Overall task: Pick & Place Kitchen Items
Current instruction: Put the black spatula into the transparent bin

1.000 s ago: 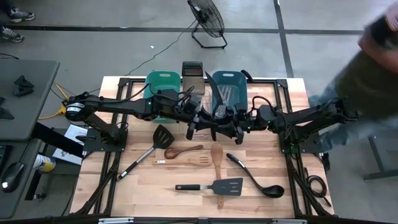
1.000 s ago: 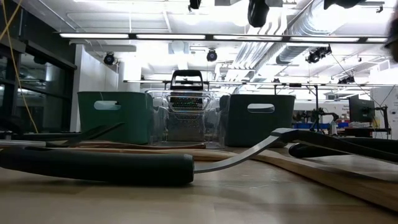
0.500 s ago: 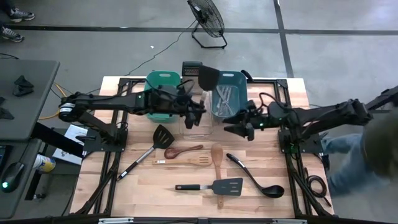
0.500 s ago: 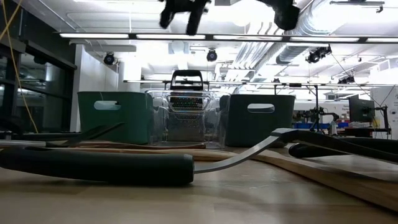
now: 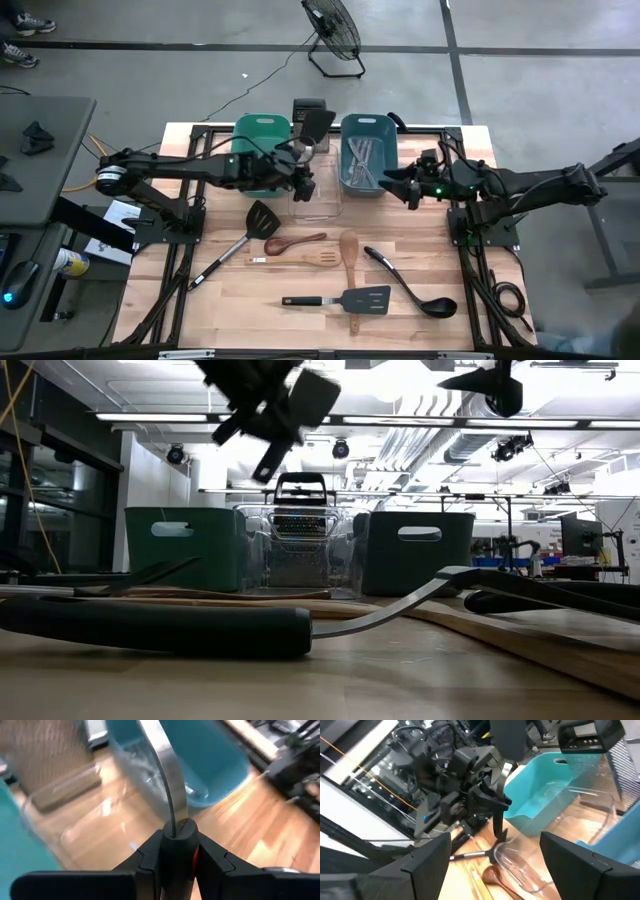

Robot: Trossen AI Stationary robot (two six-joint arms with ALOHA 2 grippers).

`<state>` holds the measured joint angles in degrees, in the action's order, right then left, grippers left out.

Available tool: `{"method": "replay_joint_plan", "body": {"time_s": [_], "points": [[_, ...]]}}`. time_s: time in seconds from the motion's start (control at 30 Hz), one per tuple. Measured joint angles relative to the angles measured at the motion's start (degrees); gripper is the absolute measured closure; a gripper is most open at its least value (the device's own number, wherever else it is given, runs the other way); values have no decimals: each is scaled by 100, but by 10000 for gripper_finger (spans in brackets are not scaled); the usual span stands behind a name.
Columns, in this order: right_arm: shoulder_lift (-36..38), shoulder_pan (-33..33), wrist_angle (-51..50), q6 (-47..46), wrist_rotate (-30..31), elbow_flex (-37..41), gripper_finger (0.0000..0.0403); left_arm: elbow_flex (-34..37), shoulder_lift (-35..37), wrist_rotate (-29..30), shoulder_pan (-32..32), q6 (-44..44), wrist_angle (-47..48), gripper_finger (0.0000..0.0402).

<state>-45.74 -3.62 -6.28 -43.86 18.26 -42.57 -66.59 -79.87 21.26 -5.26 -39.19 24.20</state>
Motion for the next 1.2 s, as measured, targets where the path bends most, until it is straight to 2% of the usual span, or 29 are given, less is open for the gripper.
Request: {"method": "replay_joint_plan", "body": {"time_s": [0.13, 0.7, 1.03, 1.2], "points": [[-2, 0, -115, 50, 2, 0, 105, 216, -45, 16, 2, -302, -58, 326], [-4, -1, -666, 45, -31, 0, 105, 202, -1097, 15, -3, -831, 3, 327], [-4, -2, -736, 42, -44, 0, 105, 202, -1146, -107, -2, -1063, 154, 326], [-4, -2, -735, 52, -69, 0, 105, 202, -1146, -132, -1, -1145, 277, 311]]}}
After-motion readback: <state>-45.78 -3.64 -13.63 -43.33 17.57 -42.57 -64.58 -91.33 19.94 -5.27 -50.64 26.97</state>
